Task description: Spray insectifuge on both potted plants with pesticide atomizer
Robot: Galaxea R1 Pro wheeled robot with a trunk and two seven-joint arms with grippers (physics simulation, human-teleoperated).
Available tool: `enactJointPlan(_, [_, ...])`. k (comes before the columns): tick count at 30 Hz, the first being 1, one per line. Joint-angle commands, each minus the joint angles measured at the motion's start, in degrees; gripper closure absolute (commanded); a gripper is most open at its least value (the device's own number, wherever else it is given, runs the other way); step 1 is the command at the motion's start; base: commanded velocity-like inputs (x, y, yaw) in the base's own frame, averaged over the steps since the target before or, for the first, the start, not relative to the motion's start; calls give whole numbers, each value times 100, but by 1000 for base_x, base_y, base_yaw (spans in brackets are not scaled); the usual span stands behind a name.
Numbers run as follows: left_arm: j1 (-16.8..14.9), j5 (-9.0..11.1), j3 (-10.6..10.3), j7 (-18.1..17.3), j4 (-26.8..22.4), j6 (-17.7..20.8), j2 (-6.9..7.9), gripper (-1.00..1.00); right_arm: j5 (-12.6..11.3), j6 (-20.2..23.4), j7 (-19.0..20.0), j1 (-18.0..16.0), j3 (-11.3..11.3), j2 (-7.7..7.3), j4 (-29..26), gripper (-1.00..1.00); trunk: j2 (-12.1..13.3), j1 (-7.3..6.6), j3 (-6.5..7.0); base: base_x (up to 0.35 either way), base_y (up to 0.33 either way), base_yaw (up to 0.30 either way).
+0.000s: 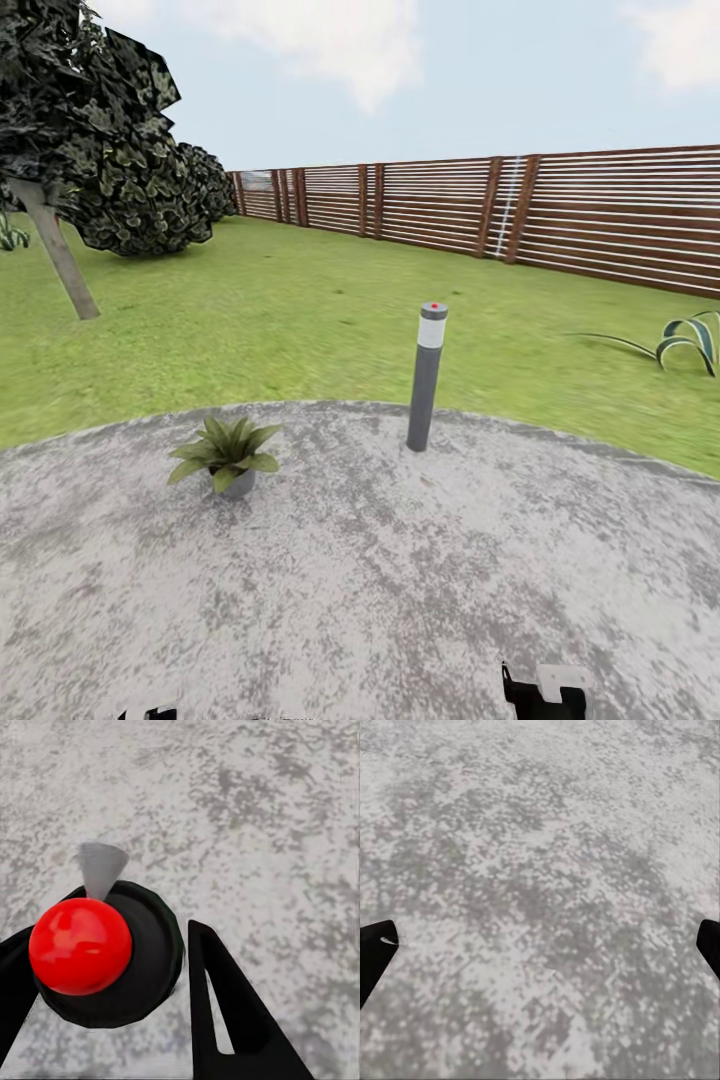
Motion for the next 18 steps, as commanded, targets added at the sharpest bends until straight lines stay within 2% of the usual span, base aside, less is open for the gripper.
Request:
enactJointPlan(1, [-6, -61, 15, 39, 11, -22, 1, 100, 61, -19, -36, -3, -26, -2, 8, -100, -2, -1, -5, 1, -1, 279])
enactJointPlan(9, [-6, -62, 15, 39, 11, -22, 0, 100, 69, -19, -31, -3, -26, 1, 8, -100, -2, -1, -5, 21, -7, 279])
enactJointPlan(18, [-6, -61, 15, 39, 11, -14, 3, 100, 70, -20, -27, -3, -26, 5, 8, -100, -2, -1, -5, 193, -121, 279])
